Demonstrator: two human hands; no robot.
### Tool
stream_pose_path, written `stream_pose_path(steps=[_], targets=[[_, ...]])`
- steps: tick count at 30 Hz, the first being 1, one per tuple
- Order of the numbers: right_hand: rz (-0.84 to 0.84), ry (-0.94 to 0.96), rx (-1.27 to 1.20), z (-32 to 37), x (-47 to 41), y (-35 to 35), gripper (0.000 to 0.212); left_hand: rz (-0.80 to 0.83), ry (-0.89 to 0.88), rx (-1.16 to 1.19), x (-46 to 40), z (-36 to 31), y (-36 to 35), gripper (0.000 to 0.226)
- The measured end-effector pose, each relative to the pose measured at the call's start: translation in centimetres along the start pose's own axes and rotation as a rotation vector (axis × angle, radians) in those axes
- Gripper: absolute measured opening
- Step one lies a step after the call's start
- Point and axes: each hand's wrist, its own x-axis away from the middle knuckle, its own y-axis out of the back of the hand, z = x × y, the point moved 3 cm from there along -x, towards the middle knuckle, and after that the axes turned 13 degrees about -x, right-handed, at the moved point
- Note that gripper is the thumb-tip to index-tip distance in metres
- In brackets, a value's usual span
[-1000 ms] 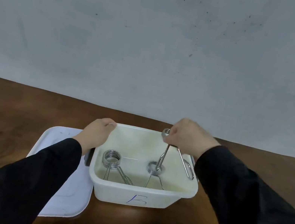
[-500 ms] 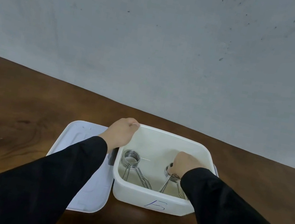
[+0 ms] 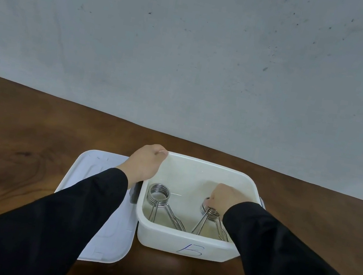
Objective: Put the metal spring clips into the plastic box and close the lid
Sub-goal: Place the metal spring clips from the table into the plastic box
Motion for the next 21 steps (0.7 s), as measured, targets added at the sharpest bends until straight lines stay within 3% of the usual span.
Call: stream_pose_path(steps=[5,8,11,14,17,21], targets=[[0.014,0.049,0.027,0.2,0.6,1.8,0.042,0.013,0.013,0.012,0.1,-0.1,0.0,0.034],[-0.139,0.138,-0.071,0.4,2.1,4.3,0.047,0.028,0.014,0.019,0.2,-0.2,0.1,0.036],[-0.345,0.270,-0.318,2.0,5.1,7.0,0.045,0.039,0.041,0.095,0.8,-0.5,0.4,0.041],[-0.475,0.477,-0.525,5.1,10.4,8.0,0.045,-0.149,0.117,0.136,1.9,0.5,1.8,0.041],[-0.450,0.711,-0.626,8.0,16.7,5.7,0.046,-0.336,0.142,0.105,4.7,2.6,3.2,0.025],[-0.306,0.850,-0.626,9.2,19.6,-3.6,0.043,-0.388,0.111,-0.151,11.1,6.3,2.0,0.015]])
